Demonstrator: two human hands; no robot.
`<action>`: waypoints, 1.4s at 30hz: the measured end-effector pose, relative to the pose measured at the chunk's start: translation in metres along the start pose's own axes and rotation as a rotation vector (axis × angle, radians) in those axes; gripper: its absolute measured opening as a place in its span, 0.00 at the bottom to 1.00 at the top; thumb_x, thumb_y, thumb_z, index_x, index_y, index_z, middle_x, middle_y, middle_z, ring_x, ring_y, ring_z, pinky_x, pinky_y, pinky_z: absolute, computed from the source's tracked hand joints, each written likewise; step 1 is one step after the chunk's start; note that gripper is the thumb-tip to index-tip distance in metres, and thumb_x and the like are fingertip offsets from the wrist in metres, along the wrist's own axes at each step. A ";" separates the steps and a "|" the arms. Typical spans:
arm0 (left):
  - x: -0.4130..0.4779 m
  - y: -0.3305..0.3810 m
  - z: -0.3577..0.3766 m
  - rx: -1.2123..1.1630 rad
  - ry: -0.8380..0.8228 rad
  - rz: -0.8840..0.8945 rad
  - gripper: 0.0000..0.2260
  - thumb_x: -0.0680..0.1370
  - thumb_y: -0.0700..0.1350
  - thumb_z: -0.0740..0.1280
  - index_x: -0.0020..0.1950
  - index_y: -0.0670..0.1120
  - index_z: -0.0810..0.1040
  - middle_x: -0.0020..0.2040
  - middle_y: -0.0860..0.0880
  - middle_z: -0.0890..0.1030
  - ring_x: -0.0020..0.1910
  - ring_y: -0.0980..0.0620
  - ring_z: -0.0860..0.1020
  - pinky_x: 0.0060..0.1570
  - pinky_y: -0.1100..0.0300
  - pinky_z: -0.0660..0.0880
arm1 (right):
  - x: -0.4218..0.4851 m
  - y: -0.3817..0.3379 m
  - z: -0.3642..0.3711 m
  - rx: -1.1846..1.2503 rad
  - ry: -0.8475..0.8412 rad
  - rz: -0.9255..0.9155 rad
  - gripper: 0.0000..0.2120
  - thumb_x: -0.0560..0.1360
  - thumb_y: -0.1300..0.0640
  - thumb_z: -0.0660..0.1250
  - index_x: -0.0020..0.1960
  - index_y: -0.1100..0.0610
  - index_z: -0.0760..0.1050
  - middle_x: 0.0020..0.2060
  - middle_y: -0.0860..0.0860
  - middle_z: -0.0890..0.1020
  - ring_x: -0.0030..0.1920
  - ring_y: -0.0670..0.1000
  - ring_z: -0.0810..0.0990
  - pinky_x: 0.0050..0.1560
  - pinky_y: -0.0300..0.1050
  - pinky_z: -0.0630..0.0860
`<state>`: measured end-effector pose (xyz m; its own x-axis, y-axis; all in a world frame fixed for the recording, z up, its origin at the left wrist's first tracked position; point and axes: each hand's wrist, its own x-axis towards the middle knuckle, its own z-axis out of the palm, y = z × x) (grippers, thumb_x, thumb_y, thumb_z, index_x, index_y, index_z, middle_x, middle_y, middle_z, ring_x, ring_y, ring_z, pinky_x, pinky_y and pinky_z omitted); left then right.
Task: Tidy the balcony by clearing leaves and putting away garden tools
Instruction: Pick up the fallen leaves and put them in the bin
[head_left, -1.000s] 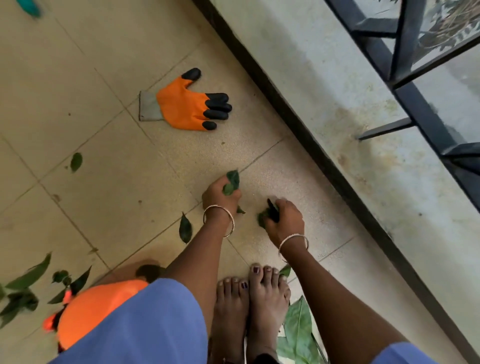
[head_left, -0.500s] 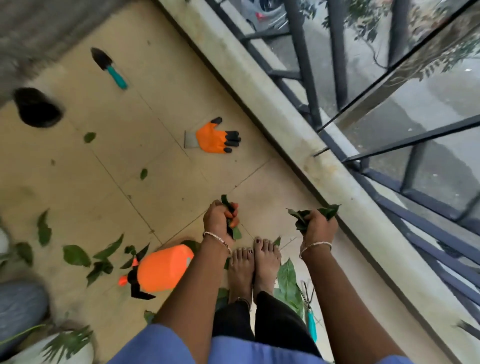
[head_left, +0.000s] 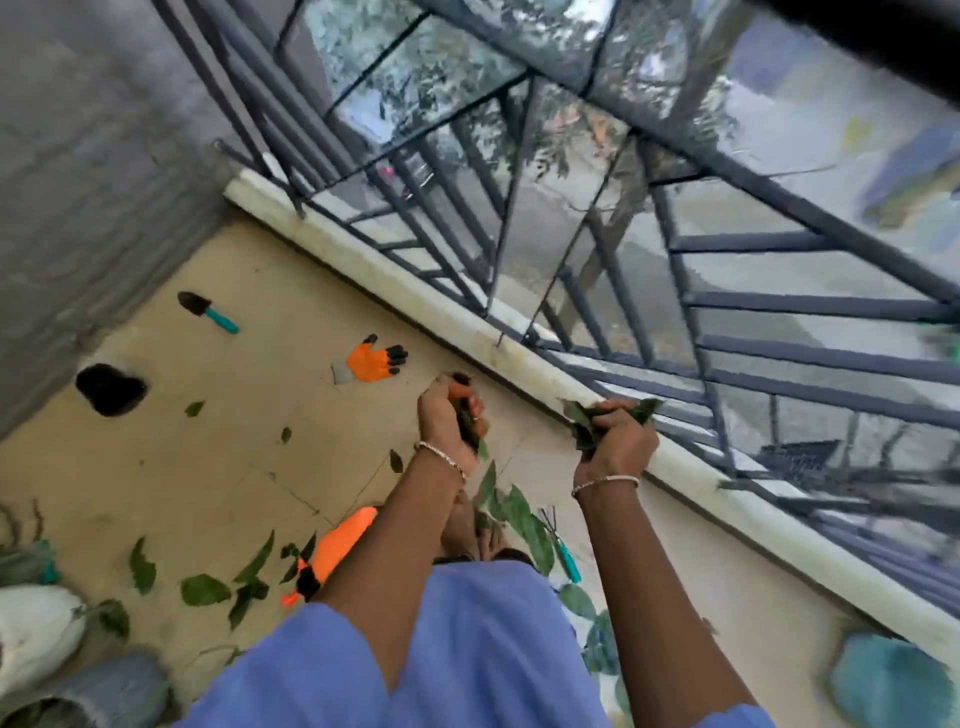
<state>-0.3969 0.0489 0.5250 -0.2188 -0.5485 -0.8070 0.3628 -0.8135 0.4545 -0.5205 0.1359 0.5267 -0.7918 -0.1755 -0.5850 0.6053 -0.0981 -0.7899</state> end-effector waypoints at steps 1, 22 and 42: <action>-0.015 0.001 0.007 0.017 -0.040 -0.003 0.10 0.74 0.38 0.55 0.34 0.47 0.65 0.25 0.49 0.65 0.22 0.53 0.60 0.21 0.66 0.54 | -0.006 -0.011 -0.011 0.028 0.007 -0.031 0.15 0.59 0.74 0.56 0.29 0.55 0.71 0.29 0.52 0.76 0.33 0.55 0.73 0.32 0.44 0.69; -0.360 -0.229 -0.024 0.495 -0.704 -0.465 0.18 0.79 0.50 0.58 0.31 0.49 0.60 0.24 0.51 0.59 0.19 0.53 0.58 0.17 0.68 0.55 | -0.308 -0.104 -0.420 0.696 0.639 -0.433 0.12 0.67 0.75 0.57 0.40 0.59 0.70 0.33 0.56 0.73 0.27 0.54 0.73 0.26 0.40 0.69; -0.605 -0.521 -0.185 1.317 -0.969 -1.112 0.18 0.77 0.44 0.61 0.28 0.50 0.59 0.21 0.53 0.57 0.16 0.55 0.55 0.15 0.68 0.53 | -0.555 0.005 -0.713 1.035 1.615 -0.622 0.09 0.53 0.65 0.61 0.33 0.61 0.73 0.33 0.57 0.75 0.36 0.56 0.74 0.35 0.44 0.70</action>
<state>-0.2865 0.8404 0.7067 -0.3363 0.6818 -0.6496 -0.9376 -0.1774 0.2991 -0.1365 0.9312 0.7163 0.1536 0.9090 -0.3875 -0.3824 -0.3070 -0.8715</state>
